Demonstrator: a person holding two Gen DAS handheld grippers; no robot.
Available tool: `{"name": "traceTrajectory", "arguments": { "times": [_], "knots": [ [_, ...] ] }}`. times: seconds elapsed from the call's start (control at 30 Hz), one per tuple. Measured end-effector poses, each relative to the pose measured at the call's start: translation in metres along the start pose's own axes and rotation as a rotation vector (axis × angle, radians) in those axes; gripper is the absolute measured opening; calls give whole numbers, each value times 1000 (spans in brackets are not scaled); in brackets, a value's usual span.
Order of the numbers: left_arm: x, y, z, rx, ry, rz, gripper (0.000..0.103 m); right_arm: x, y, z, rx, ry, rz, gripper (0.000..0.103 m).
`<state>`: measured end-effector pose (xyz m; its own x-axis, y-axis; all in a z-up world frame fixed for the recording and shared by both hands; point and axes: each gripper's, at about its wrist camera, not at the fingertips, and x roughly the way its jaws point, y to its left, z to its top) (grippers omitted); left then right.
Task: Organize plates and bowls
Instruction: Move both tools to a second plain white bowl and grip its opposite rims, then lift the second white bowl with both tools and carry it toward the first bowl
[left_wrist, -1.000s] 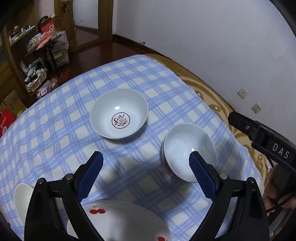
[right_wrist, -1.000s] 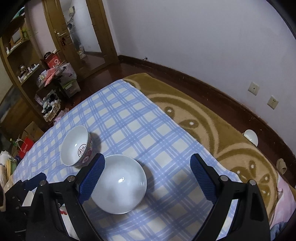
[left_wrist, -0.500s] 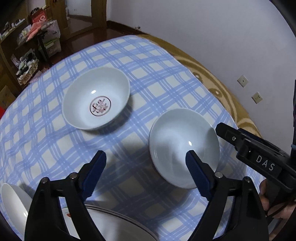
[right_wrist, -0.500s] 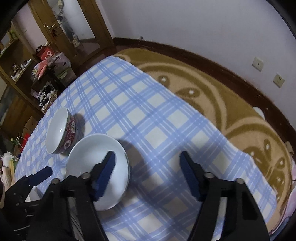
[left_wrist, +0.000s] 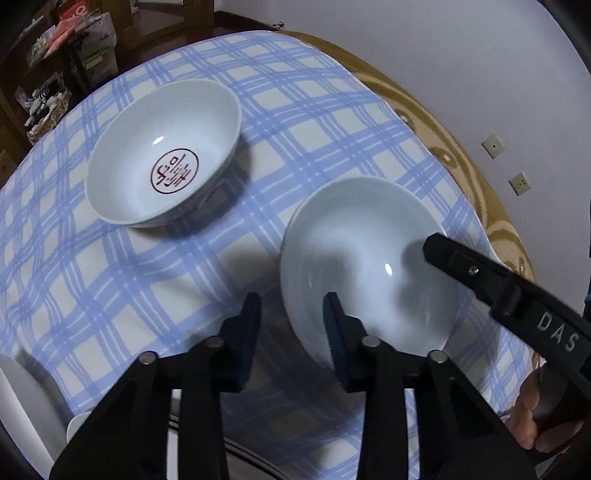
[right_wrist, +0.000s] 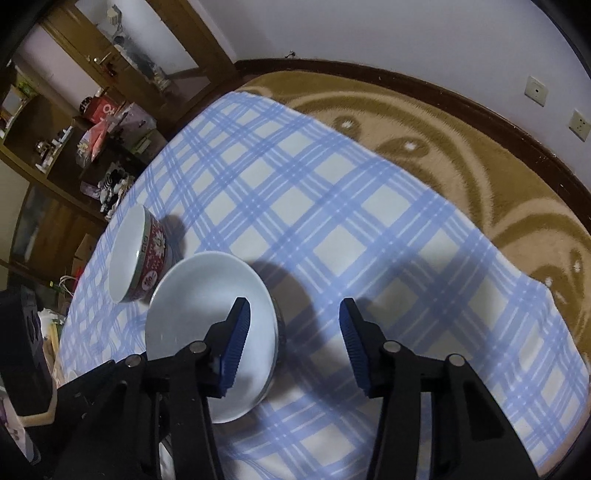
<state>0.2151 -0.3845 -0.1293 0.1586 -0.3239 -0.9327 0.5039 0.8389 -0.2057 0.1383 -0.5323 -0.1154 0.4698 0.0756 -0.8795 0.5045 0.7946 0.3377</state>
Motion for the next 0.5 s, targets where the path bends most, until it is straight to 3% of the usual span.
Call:
{"name": "traceTrajectory", "arguments": {
  "times": [0.07,0.13,0.5],
  "knots": [
    [0,-2,0,8,-9,6,27,5,0,-3,2,26,10,36],
    [0,-1,0,6,-17,2,20,13,0,-6,8,61,14,30],
    [4,0,3,-14,-54,10,12,19,2,-10,16,61,-1,25]
  ]
}}
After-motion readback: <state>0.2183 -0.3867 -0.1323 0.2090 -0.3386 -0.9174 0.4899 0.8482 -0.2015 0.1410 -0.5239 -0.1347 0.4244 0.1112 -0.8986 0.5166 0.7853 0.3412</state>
